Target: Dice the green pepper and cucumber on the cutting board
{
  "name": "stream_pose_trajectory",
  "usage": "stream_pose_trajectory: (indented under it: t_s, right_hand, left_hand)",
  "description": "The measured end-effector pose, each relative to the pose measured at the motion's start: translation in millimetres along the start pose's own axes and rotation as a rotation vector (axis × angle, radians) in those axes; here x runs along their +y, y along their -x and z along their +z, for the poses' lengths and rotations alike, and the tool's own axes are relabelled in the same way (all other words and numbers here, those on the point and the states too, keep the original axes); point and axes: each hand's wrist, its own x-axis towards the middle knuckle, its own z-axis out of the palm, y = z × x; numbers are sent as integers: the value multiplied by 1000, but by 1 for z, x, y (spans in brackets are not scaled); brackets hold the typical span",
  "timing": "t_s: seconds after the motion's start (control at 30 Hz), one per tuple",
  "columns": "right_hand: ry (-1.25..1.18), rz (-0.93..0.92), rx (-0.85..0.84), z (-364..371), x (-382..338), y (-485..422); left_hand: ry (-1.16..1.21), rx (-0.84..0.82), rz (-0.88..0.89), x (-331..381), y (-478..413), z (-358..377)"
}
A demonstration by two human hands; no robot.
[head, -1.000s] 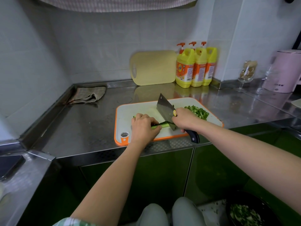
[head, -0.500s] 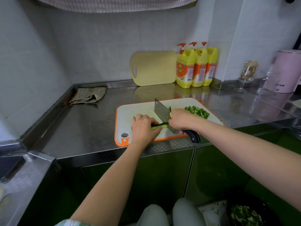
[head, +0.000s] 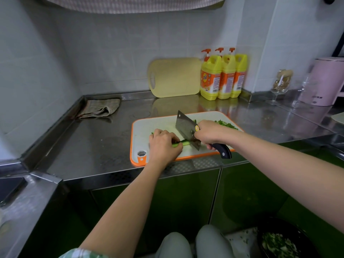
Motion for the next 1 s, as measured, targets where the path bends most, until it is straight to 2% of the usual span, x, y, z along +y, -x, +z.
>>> stream_pose_trajectory:
  t_s: [0.43,0.73,1.0]
  right_hand:
    - [66,-11,74,20,-2,-18]
    - [-42,-5,112,0,21,-16]
    - [58,9,-5,-10,9,-4]
  left_hand:
    - [-56,-33,-5,6,-4,-1]
    - [-142,-62,66,21,-15,7]
    - [-124,-24,61,14,-8,-1]
